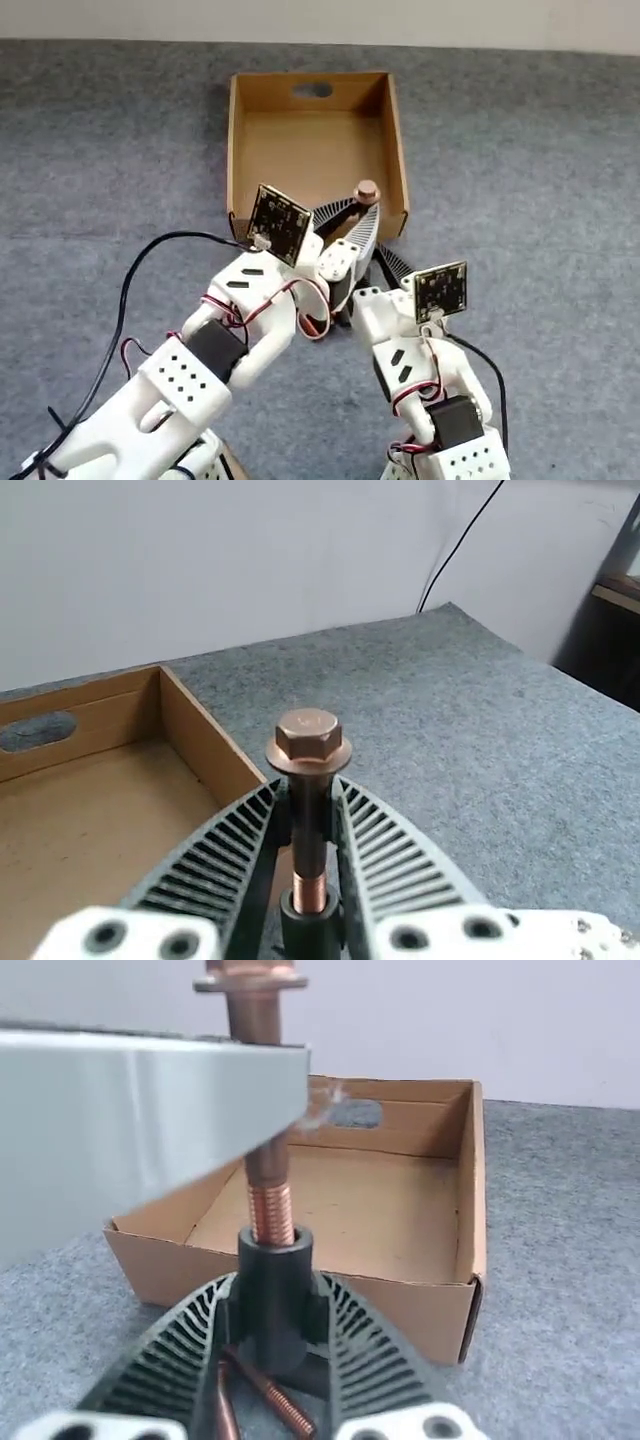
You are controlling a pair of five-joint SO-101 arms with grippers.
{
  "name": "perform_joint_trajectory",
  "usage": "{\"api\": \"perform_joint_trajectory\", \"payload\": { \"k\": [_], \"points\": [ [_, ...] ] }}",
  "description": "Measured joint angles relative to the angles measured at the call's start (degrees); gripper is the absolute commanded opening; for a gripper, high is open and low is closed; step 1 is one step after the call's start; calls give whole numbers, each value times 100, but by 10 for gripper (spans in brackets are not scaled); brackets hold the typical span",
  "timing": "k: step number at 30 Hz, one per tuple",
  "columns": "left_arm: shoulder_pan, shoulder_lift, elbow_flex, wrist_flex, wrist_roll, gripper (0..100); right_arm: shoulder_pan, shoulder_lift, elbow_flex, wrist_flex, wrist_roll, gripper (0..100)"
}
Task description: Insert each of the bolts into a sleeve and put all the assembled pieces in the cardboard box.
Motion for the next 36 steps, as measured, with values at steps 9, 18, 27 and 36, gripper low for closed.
{"api": "perform_joint_trajectory", "payload": {
  "k": [9, 18, 27, 36],
  "points": [
    [-88, 35, -79, 387, 18, 7, 9, 0, 0, 0, 0, 9],
    [-88, 70, -211, 1152, 18, 7, 0, 0, 0, 0, 0, 9],
    [-105, 70, -316, 1697, 18, 8, -9, 0, 26, 0, 9, 9],
    [-105, 53, -396, 2013, 18, 66, -9, 9, 26, 9, 9, 9]
  ]
}}
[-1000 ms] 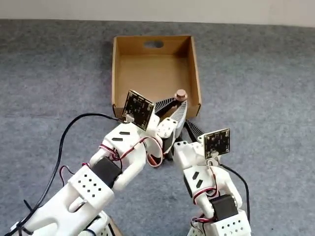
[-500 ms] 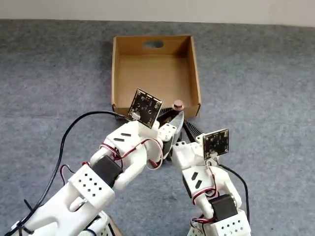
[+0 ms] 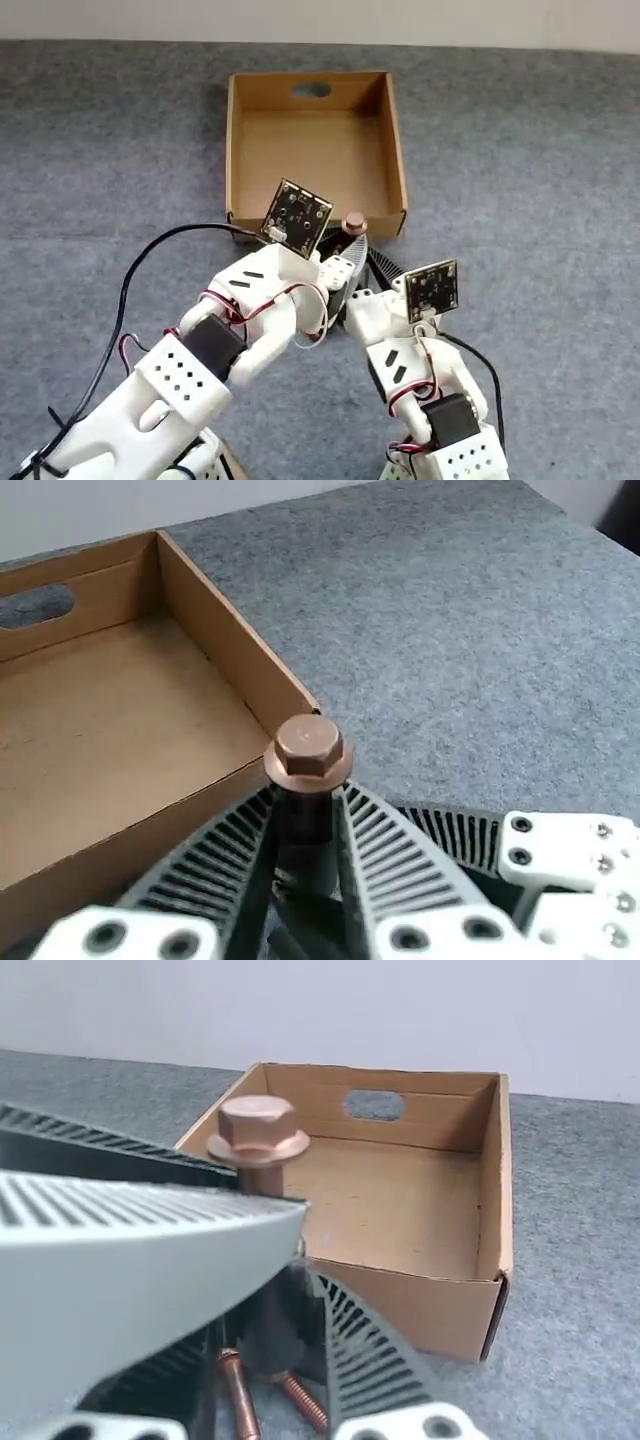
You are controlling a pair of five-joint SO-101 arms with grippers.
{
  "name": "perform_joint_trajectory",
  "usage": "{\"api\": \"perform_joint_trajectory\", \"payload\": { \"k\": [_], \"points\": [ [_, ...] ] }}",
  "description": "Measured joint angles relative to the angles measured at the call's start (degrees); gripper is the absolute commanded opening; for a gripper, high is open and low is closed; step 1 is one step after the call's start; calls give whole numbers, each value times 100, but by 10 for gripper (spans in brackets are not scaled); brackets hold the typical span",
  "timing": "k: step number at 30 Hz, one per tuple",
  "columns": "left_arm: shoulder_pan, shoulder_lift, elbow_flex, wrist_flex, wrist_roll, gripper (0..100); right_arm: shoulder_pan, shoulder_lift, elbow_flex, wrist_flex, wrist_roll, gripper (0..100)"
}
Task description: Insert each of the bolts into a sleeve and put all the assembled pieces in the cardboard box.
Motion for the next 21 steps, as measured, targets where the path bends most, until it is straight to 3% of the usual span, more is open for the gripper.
{"api": "perform_joint_trajectory", "payload": {
  "k": [5, 15, 21],
  "points": [
    [-35, -9, 0, 53, 0, 208, 53, 0, 0, 0, 0, 9],
    [-18, -114, 18, 167, 0, 95, 97, 0, 0, 0, -9, 9],
    [-35, -1486, 18, 686, -18, 14, 105, -9, 97, 0, -9, 9]
  ]
}}
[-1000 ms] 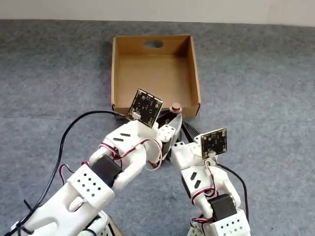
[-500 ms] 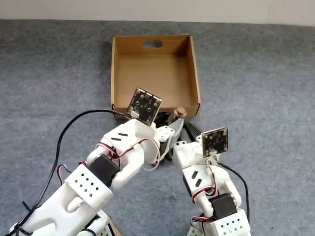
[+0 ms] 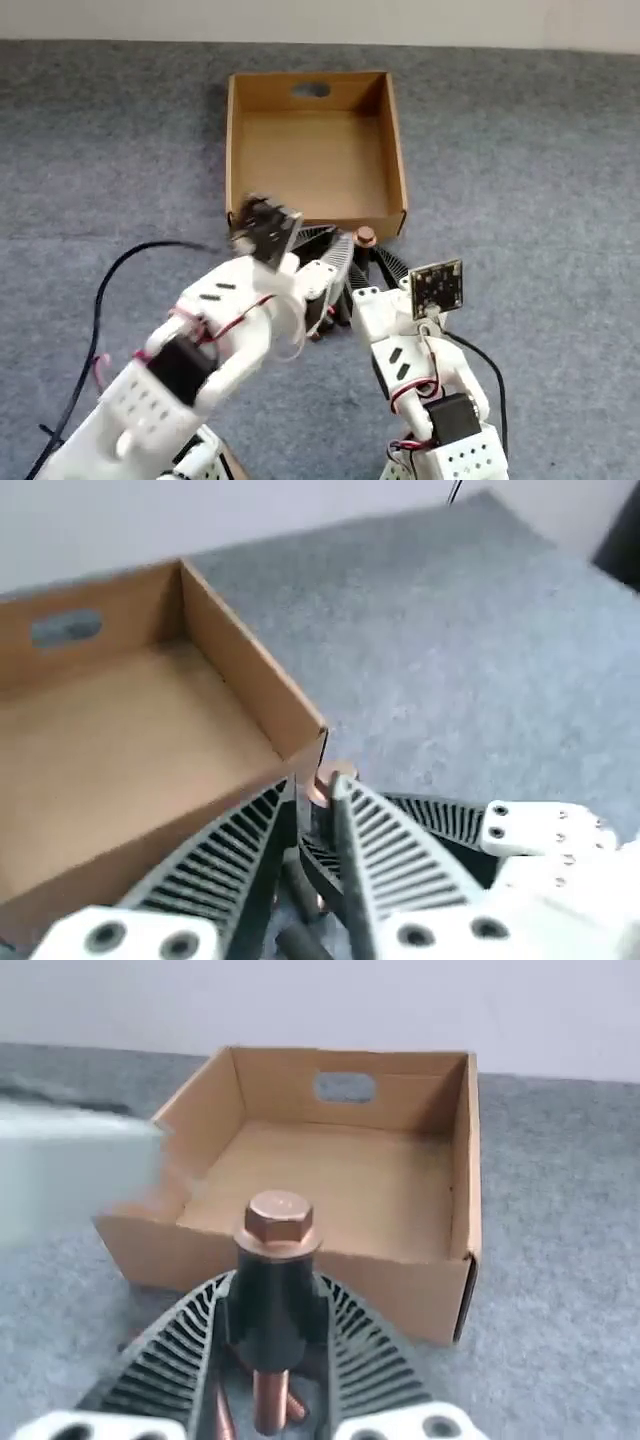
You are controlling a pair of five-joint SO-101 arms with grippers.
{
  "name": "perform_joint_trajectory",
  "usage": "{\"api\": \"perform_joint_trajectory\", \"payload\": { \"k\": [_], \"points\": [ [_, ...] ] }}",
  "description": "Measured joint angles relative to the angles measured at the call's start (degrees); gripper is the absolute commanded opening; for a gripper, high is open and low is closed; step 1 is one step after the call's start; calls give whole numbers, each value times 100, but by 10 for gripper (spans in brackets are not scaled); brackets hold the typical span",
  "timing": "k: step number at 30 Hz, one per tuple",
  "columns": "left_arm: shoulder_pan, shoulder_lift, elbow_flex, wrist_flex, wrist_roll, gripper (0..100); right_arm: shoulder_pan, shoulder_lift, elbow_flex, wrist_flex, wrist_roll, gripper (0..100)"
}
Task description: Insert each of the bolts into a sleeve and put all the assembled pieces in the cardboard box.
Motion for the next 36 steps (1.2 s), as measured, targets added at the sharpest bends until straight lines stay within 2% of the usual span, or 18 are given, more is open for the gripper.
{"api": "perform_joint_trajectory", "payload": {
  "k": [4, 7, 13, 15, 18, 21, 25, 29, 36],
  "points": [
    [9, -1108, 62, 466, 0, 8, 0, -9, 9, -9, 0, 9],
    [-246, -1793, 396, 668, -9, 8, 0, -9, 9, -18, 0, 9],
    [-1688, -2971, 1495, 747, -70, 32, 308, -9, 44, 281, 0, 9],
    [-2400, -3341, 1978, 914, -607, 62, 422, -9, -114, 651, 0, 9],
    [-3385, -3684, 2637, 985, -2075, 66, 484, -9, -703, 1389, 0, 10],
    [-3789, -3710, 2901, 1020, -3341, 56, 475, -9, -1231, 1723, 158, 10],
    [-3877, -3631, 2945, 1257, -3393, 56, 484, -9, -1600, 1767, 554, 10],
    [-3868, -3332, 3174, 1424, -2954, 59, 484, 299, -2338, 1943, 633, 10],
    [-3868, -2796, 3358, 1433, -2277, 59, 484, 2435, -4193, 2233, 633, 10]
  ]
}}
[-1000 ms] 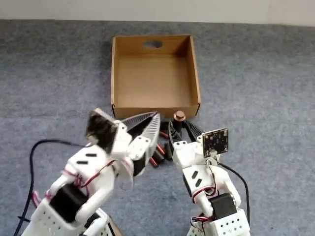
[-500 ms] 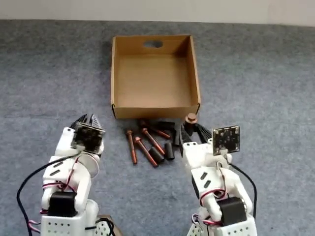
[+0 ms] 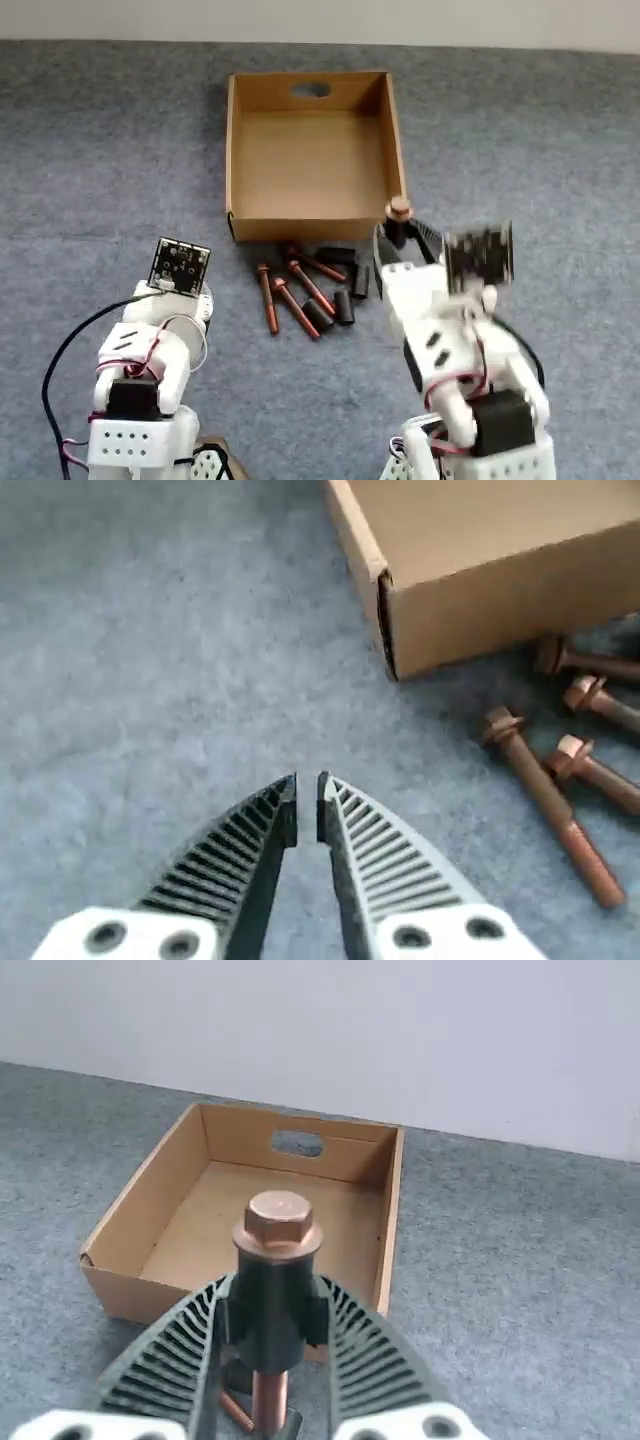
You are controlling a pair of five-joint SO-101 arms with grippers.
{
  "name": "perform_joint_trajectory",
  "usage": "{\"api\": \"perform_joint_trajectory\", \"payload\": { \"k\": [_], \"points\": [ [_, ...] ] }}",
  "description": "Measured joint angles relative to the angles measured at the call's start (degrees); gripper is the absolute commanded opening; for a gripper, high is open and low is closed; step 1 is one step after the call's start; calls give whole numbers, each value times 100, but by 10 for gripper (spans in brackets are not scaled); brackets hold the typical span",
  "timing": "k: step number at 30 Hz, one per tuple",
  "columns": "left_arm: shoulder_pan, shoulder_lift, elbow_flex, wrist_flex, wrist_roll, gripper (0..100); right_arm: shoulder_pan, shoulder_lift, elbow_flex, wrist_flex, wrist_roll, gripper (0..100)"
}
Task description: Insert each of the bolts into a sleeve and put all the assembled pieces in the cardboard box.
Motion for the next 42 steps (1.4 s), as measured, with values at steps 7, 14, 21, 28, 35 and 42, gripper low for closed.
{"api": "perform_joint_trajectory", "payload": {
  "k": [7, 14, 21, 28, 35, 42],
  "points": [
    [0, 97, 0, -193, 149, 59, 0, 2884, -1565, 0, 0, 8],
    [0, 97, 44, -211, 158, 59, 0, 5415, -3095, -18, 0, 8],
    [0, 132, 132, -211, 158, 59, 0, 7754, -4791, -26, 0, 7],
    [0, 132, 132, -211, 158, 59, 9, 9793, -6752, 264, 0, 7],
    [0, 132, 132, 9, 149, 59, 114, 11473, -8782, 1371, 0, 7],
    [0, 132, 132, 9, 70, 59, 193, 12800, -10796, 2637, 0, 7]
  ]
}}
